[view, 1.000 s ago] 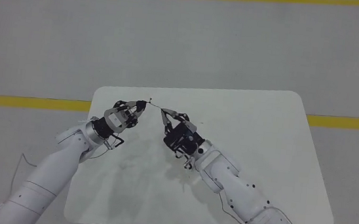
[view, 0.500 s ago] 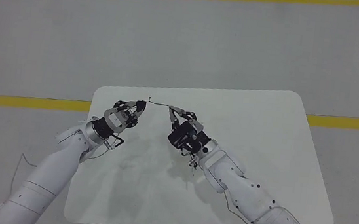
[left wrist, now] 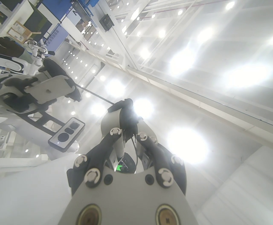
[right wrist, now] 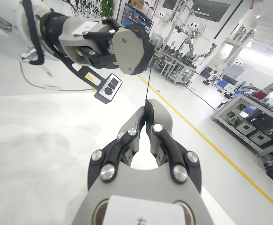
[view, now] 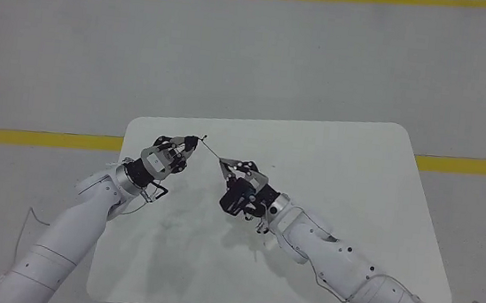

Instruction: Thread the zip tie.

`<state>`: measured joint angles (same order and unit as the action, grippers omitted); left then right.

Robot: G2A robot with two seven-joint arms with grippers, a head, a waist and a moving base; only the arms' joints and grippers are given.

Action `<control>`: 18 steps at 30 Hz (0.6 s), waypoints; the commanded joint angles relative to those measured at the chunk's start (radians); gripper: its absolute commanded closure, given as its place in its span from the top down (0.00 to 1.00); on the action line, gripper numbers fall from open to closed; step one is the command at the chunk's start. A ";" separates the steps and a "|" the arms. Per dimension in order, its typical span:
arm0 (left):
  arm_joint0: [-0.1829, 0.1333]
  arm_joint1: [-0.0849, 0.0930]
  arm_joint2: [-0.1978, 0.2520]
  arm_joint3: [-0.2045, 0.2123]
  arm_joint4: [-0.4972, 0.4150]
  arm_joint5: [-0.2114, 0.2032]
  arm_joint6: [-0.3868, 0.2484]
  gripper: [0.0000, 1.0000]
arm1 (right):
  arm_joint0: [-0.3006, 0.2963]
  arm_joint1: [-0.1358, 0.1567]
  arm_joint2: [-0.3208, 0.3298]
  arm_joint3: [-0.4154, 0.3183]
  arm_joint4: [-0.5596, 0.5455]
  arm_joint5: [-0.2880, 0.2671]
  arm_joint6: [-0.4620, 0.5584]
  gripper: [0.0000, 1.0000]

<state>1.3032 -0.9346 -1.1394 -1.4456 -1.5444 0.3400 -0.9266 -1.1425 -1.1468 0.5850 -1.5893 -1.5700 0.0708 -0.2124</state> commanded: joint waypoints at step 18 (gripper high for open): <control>0.000 0.000 0.000 0.000 0.000 0.000 0.000 0.00 | 0.056 0.054 -0.107 -0.023 0.011 0.111 0.010 0.00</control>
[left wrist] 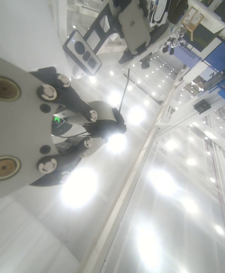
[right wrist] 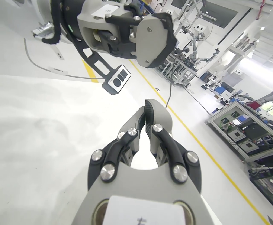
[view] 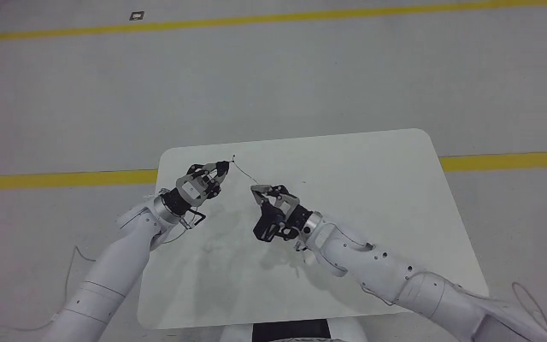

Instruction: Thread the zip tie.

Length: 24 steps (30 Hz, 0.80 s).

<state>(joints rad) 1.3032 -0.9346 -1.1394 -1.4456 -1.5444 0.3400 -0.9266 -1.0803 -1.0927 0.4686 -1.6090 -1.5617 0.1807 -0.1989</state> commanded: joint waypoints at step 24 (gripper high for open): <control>0.000 0.000 0.000 0.000 0.000 0.000 0.000 0.00 | -0.124 -0.030 0.149 -0.039 0.069 -0.048 -0.051 0.47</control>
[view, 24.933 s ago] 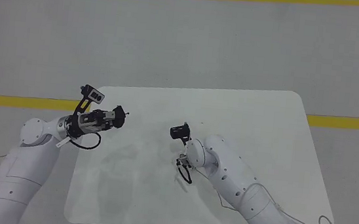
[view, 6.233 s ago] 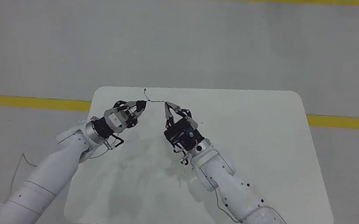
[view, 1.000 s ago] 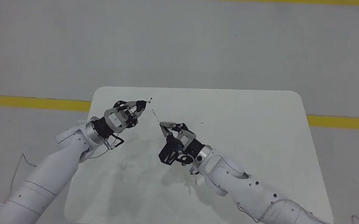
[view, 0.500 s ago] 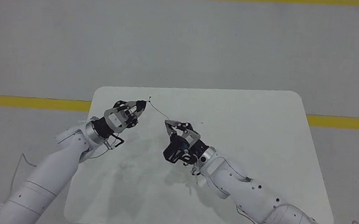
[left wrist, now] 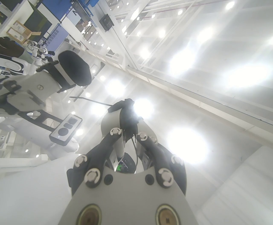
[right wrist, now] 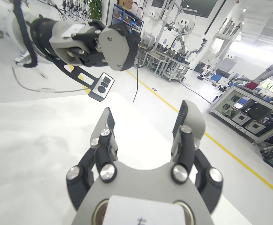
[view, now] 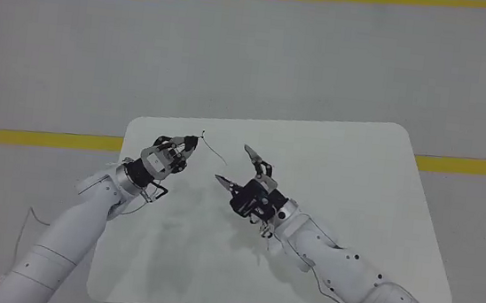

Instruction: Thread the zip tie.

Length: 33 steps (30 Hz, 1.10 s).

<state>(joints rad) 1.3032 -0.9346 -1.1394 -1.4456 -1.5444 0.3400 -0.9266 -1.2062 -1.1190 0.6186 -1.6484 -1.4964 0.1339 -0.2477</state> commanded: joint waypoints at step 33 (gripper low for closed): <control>0.000 0.000 0.000 0.000 0.000 0.000 0.000 0.00 | 0.038 -0.128 0.015 0.075 0.004 -0.019 -0.036 0.14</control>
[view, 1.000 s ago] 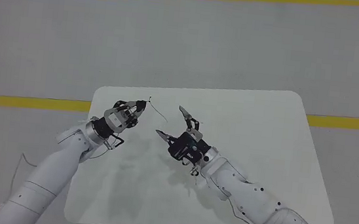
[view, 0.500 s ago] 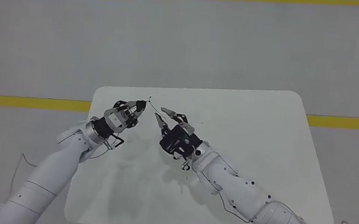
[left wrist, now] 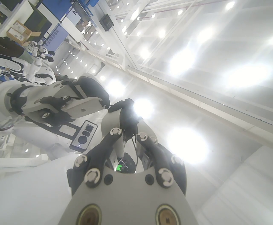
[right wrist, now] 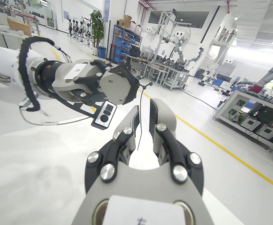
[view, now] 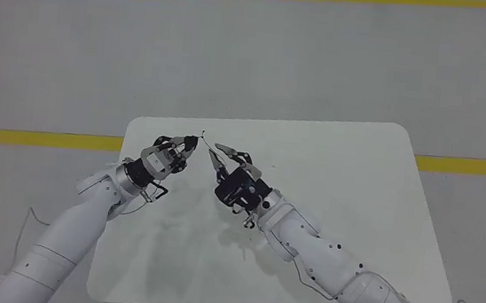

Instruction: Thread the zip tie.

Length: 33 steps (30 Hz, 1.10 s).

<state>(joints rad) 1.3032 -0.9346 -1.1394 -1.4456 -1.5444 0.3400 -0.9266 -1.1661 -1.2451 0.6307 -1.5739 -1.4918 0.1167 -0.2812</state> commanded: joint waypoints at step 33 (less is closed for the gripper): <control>0.000 0.000 0.000 0.000 0.000 0.000 0.000 0.00 | 0.092 0.068 -0.101 0.035 -0.078 0.032 -0.037 0.00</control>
<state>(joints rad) 1.3032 -0.9346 -1.1394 -1.4456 -1.5443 0.3400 -0.9266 -1.0845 -1.1841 0.5454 -1.5409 -1.5700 0.1429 -0.3198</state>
